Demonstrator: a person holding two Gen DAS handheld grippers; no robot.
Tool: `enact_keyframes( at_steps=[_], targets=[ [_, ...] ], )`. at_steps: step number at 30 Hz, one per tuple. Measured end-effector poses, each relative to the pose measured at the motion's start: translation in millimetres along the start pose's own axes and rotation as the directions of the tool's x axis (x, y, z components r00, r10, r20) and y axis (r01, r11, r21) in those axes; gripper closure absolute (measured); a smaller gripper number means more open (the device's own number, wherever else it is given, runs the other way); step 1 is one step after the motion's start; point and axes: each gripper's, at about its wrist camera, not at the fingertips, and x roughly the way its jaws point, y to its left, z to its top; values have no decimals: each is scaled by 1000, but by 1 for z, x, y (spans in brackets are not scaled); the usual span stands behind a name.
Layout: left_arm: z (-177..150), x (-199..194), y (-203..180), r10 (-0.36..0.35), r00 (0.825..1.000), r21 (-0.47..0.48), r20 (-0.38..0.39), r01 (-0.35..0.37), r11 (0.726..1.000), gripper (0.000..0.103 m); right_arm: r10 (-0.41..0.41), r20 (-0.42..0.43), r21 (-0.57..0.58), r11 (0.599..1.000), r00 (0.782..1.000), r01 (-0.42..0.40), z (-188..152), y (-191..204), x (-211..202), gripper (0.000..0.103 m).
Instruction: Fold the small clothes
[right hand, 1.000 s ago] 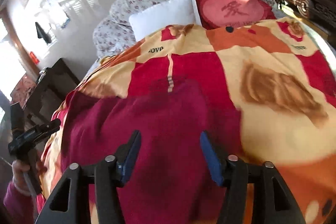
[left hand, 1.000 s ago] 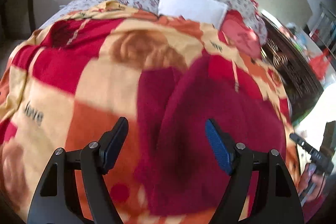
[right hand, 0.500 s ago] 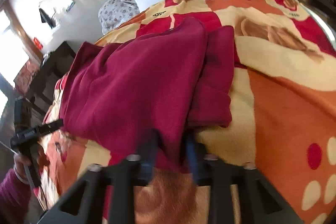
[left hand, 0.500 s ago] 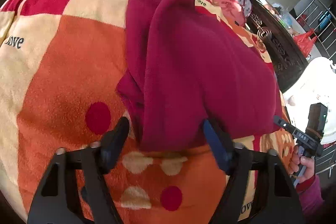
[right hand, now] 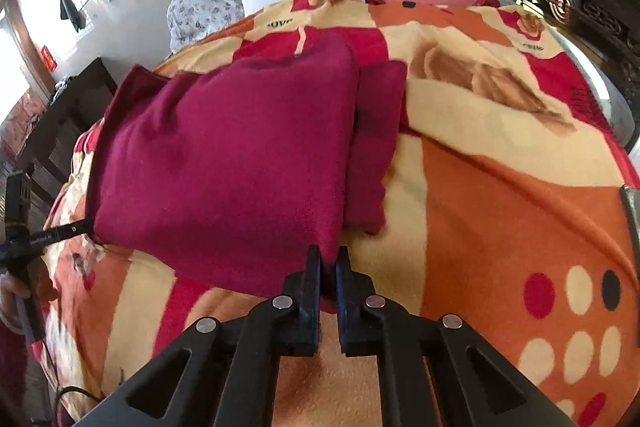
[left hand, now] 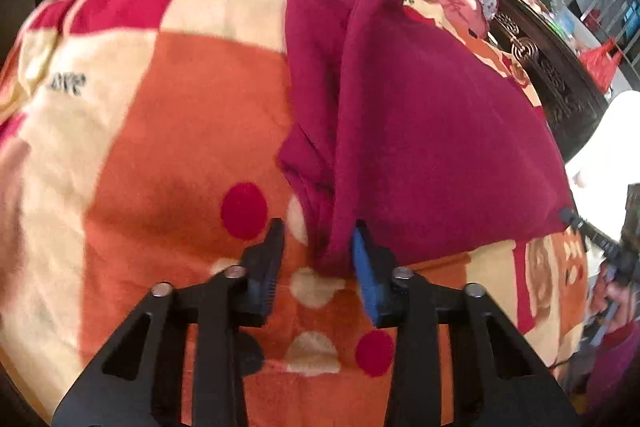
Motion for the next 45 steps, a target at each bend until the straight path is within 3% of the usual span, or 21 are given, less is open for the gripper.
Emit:
enact_keyframes(
  at_steps=[4, 7, 10, 11, 13, 16, 21, 24, 29, 33, 35, 45],
  targets=[
    [5, -6, -1, -11, 1000, -1, 7, 11, 1000, 76, -35, 18, -44, 998, 999, 35, 9, 6, -15, 98],
    [3, -14, -7, -14, 999, 2, 29, 14, 1000, 76, -5, 3, -27, 1000, 1000, 5, 10, 6, -13, 98],
    [-3, -24, -9, -9, 999, -20, 36, 10, 1000, 76, -167, 30, -64, 984, 985, 169, 8, 11, -18, 93],
    [-4, -27, -12, -10, 999, -21, 45, 11, 1000, 76, -181, 46, -51, 982, 982, 183, 10, 9, -25, 93],
    [-4, -35, -18, -1, 998, -11, 68, 1, 1000, 74, -161, 87, -1, 987, 983, 162, 15, 7, -40, 91],
    [-1, -37, -22, 15, 996, -26, 93, -13, 1000, 54, -73, 130, -2, 997, 989, 74, 32, 24, -49, 87],
    [2, -22, -31, 56, 994, -67, 90, -50, 997, 52, 110, 85, -143, 985, 990, -97, 62, 97, -9, 83],
    [-2, -15, -36, 80, 992, -50, 93, -76, 996, 52, 135, 65, -232, 966, 989, -116, 83, 144, 23, 66],
    [-3, 2, -36, 97, 993, -40, 65, -95, 995, 52, 200, 23, -294, 938, 980, -184, 114, 203, 63, 65],
    [-3, 13, -26, 85, 995, -74, 42, -82, 994, 52, 193, 17, -359, 917, 981, -174, 137, 241, 92, 66],
    [-3, 16, -23, 79, 996, -85, 39, -75, 994, 52, 180, 31, -376, 914, 983, -156, 146, 254, 105, 74],
    [-1, 27, -8, 43, 998, -132, 39, -37, 991, 46, 117, -83, -394, 908, 990, -141, 165, 298, 189, 75]
  ],
)
